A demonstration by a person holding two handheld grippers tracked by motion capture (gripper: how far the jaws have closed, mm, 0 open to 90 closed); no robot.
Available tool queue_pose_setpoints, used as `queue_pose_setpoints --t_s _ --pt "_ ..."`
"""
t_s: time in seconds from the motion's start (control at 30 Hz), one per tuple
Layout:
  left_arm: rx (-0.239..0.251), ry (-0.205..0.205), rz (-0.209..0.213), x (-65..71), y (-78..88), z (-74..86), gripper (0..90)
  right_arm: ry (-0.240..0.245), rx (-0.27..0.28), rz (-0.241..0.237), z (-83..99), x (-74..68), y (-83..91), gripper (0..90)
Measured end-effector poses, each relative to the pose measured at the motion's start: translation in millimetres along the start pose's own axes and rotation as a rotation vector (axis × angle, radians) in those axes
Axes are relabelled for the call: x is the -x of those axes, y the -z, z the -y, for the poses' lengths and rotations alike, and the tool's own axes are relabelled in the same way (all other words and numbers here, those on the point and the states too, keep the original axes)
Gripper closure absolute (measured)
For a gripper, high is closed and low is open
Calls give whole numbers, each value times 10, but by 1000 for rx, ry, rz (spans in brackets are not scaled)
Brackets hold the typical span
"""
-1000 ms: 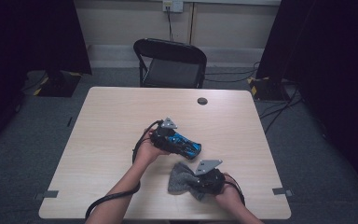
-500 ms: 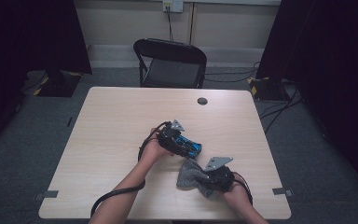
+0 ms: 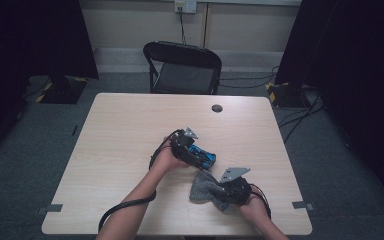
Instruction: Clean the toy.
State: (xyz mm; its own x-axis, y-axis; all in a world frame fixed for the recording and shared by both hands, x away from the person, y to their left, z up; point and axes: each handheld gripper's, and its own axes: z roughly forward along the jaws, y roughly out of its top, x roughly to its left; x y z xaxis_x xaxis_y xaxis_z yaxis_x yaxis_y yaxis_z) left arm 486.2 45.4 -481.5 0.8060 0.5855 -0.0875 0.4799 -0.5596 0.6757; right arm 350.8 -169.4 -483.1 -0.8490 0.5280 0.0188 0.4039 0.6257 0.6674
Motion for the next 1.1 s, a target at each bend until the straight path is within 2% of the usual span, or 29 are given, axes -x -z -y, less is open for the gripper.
queue_pose_setpoints --t_s 0.17,0.5,0.77,0.97,1.1 --pt "-13 15 3 -13 -2 -13 0 -4 2 2 -1 6 -5 692" --pt "-6 11 2 -25 0 -4 0 -13 6 3 -5 24 -13 694" --pt "-4 17 -5 -24 5 3 0 -11 -13 11 -40 30 -12 708" --pt "-7 13 -5 -17 3 -1 0 -42 -9 9 -39 69 9 715" --pt "2 13 -4 -20 5 13 0 -44 -10 14 -46 80 13 715"
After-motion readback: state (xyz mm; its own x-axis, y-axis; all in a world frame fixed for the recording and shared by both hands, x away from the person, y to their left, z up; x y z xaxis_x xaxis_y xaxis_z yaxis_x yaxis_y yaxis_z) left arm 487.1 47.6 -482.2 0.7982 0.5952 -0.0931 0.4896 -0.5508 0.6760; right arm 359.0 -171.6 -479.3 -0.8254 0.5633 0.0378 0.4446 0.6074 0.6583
